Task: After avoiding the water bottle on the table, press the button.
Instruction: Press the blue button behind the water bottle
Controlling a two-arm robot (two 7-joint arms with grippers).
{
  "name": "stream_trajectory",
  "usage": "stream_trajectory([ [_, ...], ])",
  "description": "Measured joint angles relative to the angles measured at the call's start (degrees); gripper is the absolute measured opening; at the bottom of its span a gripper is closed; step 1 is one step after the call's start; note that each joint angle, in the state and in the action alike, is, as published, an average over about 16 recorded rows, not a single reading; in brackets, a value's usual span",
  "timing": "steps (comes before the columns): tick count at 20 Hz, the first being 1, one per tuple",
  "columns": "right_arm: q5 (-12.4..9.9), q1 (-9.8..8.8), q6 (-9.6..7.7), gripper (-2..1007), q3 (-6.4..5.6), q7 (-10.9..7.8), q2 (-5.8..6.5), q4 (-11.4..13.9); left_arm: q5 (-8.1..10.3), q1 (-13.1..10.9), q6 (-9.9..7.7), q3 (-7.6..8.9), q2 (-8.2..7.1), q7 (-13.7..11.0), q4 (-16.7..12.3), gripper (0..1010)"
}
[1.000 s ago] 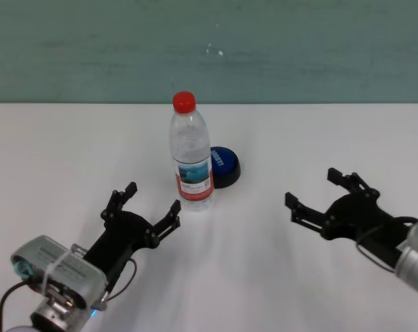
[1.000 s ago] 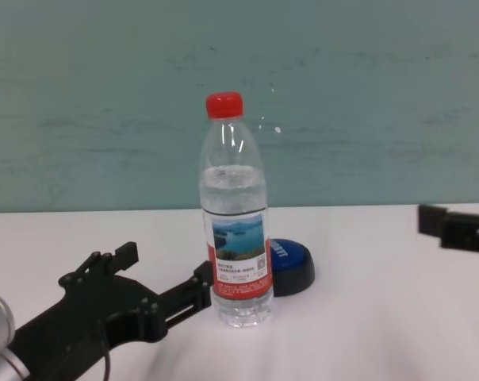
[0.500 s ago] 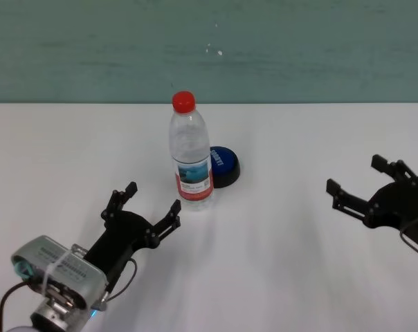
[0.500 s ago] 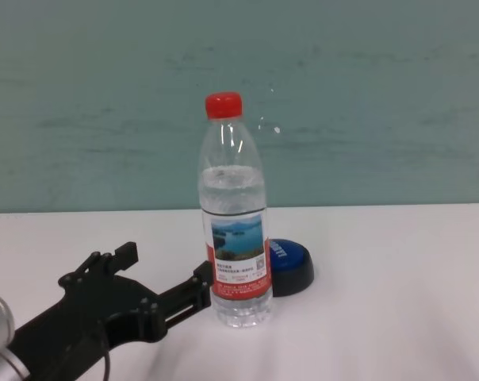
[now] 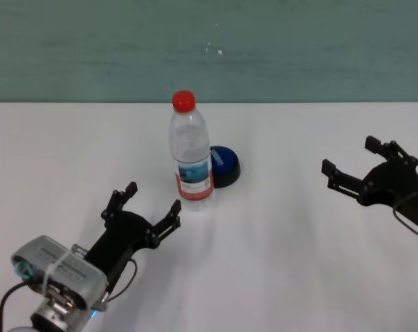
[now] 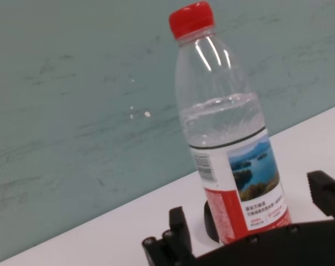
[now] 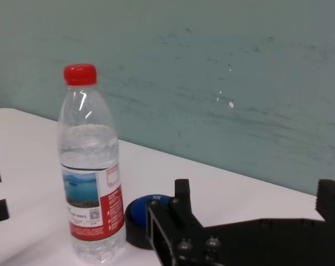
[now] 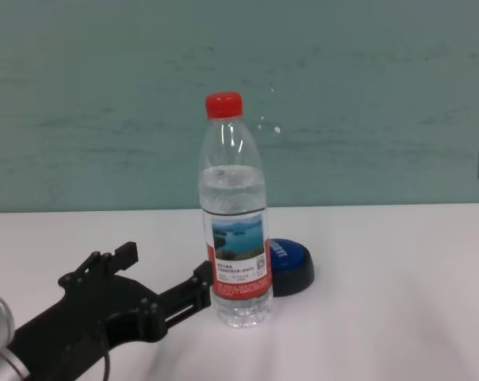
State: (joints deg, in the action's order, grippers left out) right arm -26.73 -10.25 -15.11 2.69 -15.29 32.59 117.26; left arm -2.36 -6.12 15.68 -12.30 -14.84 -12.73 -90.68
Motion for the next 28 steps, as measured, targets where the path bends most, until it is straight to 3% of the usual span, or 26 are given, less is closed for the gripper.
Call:
stream_trajectory([
  [18, -1.7, 14.42, -1.73, 1004, 7.12, -1.97, -0.20, -12.4, 0.00, 0.0, 0.00, 0.00, 0.00, 0.0, 0.0, 1000],
  [28, -1.5, 21.81, -2.65, 1004, 11.71, -3.36, -1.36, -19.1, 0.00, 0.0, 0.00, 0.00, 0.00, 0.0, 0.0, 1000],
])
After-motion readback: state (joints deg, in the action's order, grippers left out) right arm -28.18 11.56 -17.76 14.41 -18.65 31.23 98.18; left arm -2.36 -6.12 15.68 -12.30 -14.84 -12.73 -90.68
